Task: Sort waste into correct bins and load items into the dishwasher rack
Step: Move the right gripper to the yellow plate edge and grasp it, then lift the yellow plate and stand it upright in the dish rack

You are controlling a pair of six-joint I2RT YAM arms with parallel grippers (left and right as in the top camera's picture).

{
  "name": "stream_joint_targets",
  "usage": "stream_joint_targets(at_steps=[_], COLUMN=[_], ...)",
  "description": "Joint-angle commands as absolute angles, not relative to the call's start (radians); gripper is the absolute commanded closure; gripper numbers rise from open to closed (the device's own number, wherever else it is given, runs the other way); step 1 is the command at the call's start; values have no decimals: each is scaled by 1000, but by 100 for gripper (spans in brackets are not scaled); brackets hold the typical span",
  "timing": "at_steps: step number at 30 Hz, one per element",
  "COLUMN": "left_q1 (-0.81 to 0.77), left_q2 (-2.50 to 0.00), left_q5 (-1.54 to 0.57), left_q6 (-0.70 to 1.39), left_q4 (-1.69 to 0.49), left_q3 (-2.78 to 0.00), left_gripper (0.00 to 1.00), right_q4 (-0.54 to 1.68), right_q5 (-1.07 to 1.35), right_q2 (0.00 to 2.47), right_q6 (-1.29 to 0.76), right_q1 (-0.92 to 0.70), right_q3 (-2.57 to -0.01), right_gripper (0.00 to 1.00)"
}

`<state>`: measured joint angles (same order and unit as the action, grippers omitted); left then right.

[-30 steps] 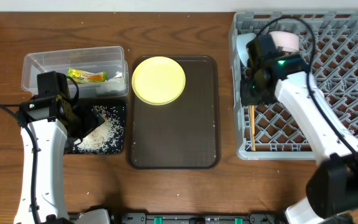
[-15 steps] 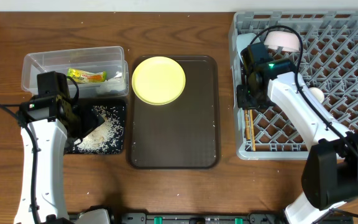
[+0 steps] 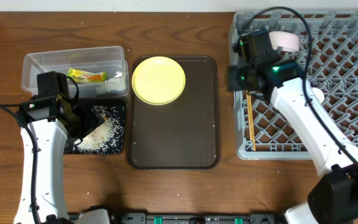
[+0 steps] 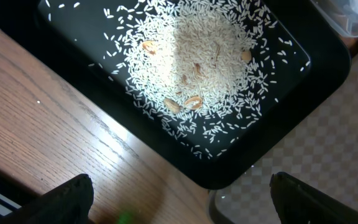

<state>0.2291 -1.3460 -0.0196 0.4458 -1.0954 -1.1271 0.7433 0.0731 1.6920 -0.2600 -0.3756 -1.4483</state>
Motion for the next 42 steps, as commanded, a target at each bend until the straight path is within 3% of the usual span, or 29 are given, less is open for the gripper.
stream_joint_targets(at_steps=[1, 3, 20, 23, 33, 42], left_q1=[234, 234, 234, 234, 234, 234], left_q2=[-1337, -1337, -1337, -1337, -1337, -1337], left_q5=[-18, -18, -18, -18, -18, -18], left_q6=[447, 447, 447, 447, 447, 447], left_q4=[-1098, -1098, -1099, -1099, -1099, -1099], left_q3=[-1123, -1123, -1123, -1123, -1123, -1123], left_gripper=[7, 7, 7, 7, 7, 6], right_q4=[678, 602, 159, 127, 234, 390], right_q5=[134, 125, 27, 34, 8, 4], right_q2=[1707, 1744, 2156, 2194, 2204, 2035], right_q6=[-253, -254, -481, -522, -523, -331], right_q1=[-436, -479, -572, -572, -564, -487], right_q3=[-1462, -1462, -1462, -1462, -1462, -1463], right_gripper=[50, 44, 45, 50, 96, 99])
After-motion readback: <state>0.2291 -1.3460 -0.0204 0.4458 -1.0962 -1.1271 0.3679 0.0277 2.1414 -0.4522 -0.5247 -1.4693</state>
